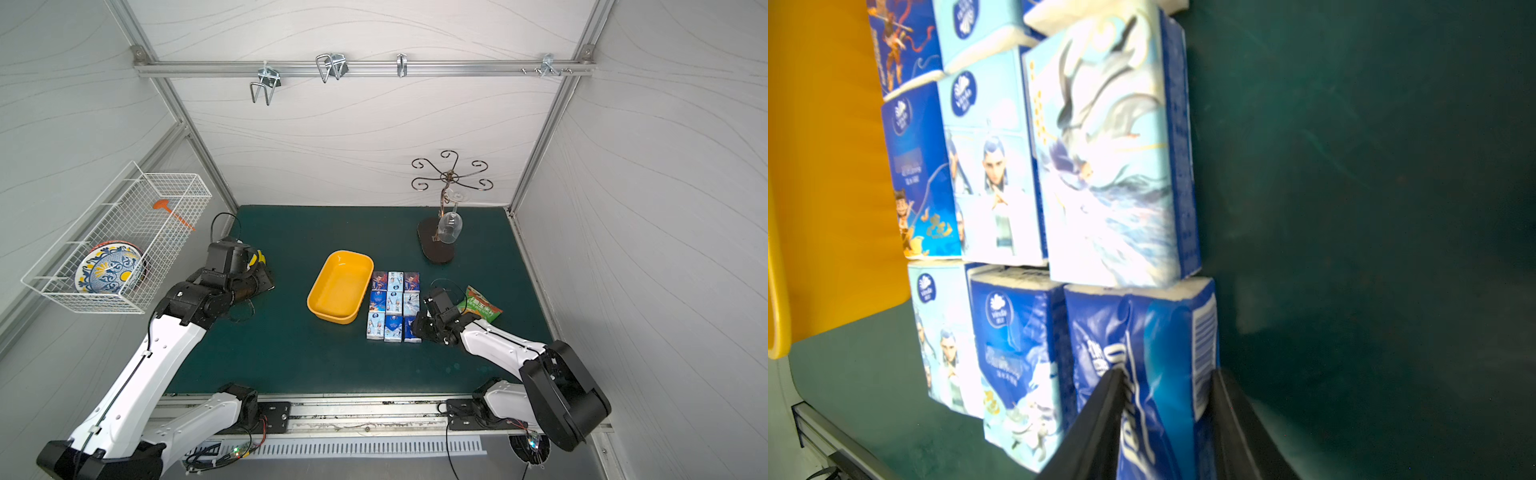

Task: Take the pocket tissues out of the storage box
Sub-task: Place the pocket tissues at the center of the board.

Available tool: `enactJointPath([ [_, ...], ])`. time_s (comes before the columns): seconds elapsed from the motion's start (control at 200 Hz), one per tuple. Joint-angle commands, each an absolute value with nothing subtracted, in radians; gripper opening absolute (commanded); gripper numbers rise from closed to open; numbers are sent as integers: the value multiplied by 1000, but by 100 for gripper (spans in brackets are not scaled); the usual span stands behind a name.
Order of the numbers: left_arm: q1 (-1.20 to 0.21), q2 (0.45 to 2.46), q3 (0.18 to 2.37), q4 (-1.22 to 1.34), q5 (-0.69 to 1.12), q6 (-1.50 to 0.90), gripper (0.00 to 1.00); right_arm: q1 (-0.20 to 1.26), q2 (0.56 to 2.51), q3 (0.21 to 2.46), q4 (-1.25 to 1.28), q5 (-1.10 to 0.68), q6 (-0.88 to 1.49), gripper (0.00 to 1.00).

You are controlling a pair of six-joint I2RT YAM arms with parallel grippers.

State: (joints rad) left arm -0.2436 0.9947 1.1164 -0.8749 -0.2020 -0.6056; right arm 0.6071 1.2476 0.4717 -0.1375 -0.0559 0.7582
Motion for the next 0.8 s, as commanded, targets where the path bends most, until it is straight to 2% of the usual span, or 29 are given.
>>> enactJointPath([
  [0.0,-247,983,1154,-856,-208,-609,46,603,1273,448,-166,-19,771,39],
  [0.795,-247,977,1147,-859,-215,-611,46,636,1259,469,-182,-35,749,40],
])
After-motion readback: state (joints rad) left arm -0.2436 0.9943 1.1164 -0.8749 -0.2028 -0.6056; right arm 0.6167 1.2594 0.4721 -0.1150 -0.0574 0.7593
